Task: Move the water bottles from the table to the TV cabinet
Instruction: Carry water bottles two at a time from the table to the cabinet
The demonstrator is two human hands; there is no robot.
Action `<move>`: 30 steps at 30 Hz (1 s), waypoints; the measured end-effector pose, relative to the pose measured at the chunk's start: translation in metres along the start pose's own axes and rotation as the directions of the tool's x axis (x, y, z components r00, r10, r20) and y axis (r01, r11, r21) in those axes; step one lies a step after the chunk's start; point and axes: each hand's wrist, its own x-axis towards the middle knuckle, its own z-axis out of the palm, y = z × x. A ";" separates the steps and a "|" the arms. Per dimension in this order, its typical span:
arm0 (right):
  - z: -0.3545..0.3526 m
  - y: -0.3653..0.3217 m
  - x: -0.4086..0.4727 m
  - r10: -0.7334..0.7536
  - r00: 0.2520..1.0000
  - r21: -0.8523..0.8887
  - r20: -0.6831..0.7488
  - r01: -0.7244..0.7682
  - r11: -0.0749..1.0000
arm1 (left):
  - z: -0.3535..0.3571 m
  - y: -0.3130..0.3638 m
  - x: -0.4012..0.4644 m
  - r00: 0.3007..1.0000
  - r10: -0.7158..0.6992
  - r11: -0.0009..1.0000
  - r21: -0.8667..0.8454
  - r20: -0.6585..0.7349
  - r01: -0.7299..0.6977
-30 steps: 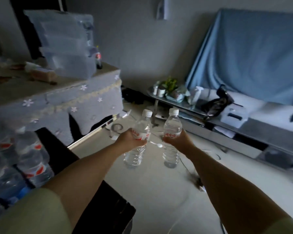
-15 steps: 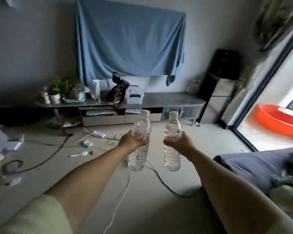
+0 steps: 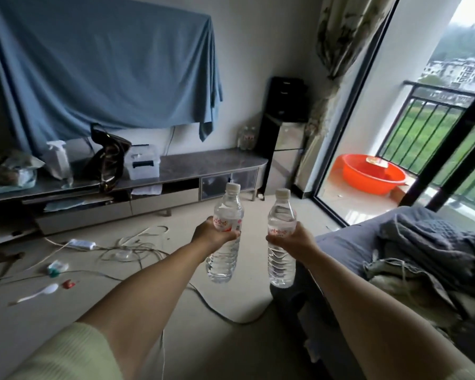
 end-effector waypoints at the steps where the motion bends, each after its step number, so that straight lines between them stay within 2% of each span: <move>1: -0.005 0.005 0.006 0.006 1.000 0.006 -0.006 -0.006 1.000 | 0.008 0.004 0.006 1.000 -0.004 1.000 -0.006 0.007 0.004; 10: -0.019 0.036 0.084 0.041 0.999 0.056 0.001 -0.041 0.998 | 0.052 0.020 0.077 0.998 -0.022 1.000 0.008 0.050 0.022; 20: -0.009 0.011 0.241 0.054 0.999 0.067 0.002 -0.054 0.996 | 0.049 0.044 0.247 0.995 -0.014 0.999 0.040 0.097 0.010; 25: -0.011 -0.006 0.315 0.076 0.997 0.199 -0.025 -0.069 0.978 | 0.045 0.068 0.333 0.995 0.008 0.998 0.062 0.099 -0.015; 30: -0.014 -0.006 0.377 0.072 0.997 0.243 0.005 -0.071 0.967 | 0.065 0.076 0.400 0.993 0.002 0.999 0.045 0.119 -0.007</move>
